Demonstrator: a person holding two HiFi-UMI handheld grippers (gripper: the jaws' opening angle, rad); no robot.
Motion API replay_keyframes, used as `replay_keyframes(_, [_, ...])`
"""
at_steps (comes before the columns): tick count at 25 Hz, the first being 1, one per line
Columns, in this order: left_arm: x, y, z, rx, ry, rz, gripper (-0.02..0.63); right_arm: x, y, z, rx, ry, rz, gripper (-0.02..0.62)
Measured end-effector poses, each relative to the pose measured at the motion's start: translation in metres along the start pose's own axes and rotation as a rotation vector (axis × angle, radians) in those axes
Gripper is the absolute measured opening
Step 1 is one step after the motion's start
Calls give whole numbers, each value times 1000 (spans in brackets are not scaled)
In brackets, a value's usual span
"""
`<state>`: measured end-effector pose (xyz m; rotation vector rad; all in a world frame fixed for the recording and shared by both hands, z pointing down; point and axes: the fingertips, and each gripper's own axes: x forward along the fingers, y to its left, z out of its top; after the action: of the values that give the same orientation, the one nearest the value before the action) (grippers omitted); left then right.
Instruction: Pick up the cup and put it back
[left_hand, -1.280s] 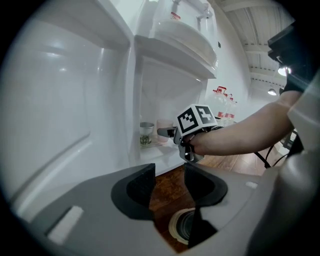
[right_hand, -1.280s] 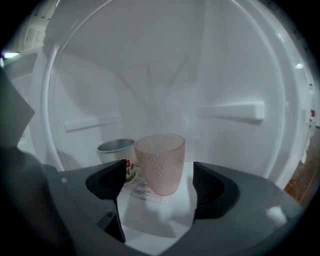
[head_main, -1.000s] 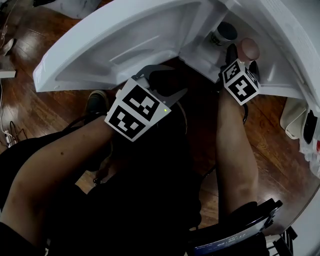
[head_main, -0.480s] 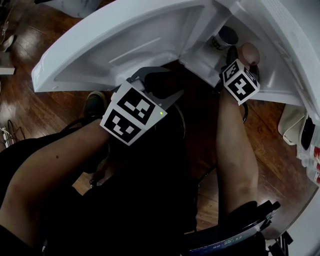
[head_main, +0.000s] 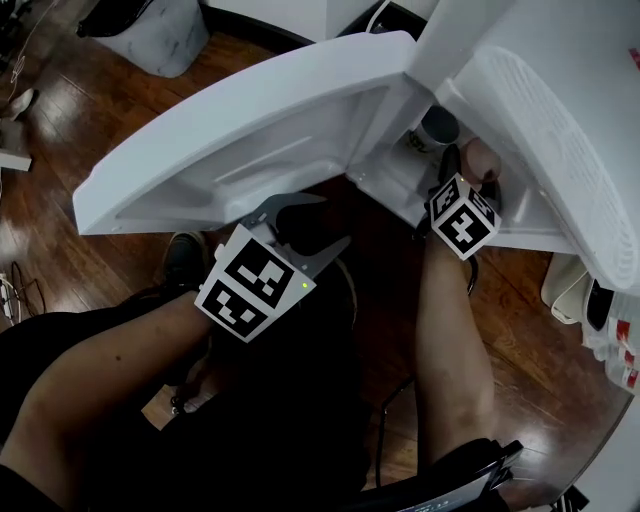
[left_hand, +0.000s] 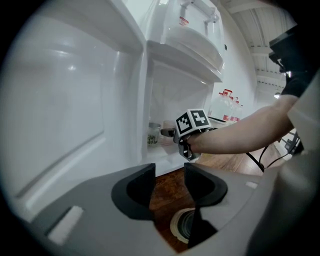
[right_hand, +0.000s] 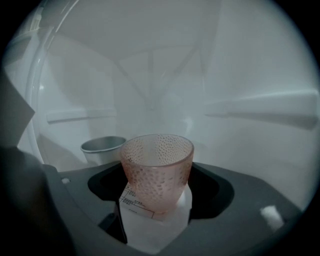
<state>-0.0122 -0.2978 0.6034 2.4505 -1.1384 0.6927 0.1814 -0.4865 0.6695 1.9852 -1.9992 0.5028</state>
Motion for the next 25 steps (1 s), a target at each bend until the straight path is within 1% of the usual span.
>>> replay_keyframes(4, [-7,-2,-6,-17,-6,6,267,-9,2,-6,-6,-7,6,370])
replay_keyframes(7, [-10,5,-6,-2,-27,23,268,-10,7,-4,4,-36,14,370])
replay_keyframes(9, [-10,3,-11,-8,-30,32,268,-14,8,-7,3,-50,23,370])
replay_keyframes(12, [-11,-7,-21,-25,-17,32,267,-24,8,-15,-11,-37,39,370])
replay_keyframes(16, [-21,-7,-15,-9,-30,41,268,-34,13,-10,-14,-47,55,368])
replay_keyframes(22, [-35,-13,-21,-13,-40,71,267,-59,18,-8,-1,-46,94,368])
replay_keyframes(25, [-46,-18,-15,15,-52,75,267,-78,27,-9,12,-28,132,368])
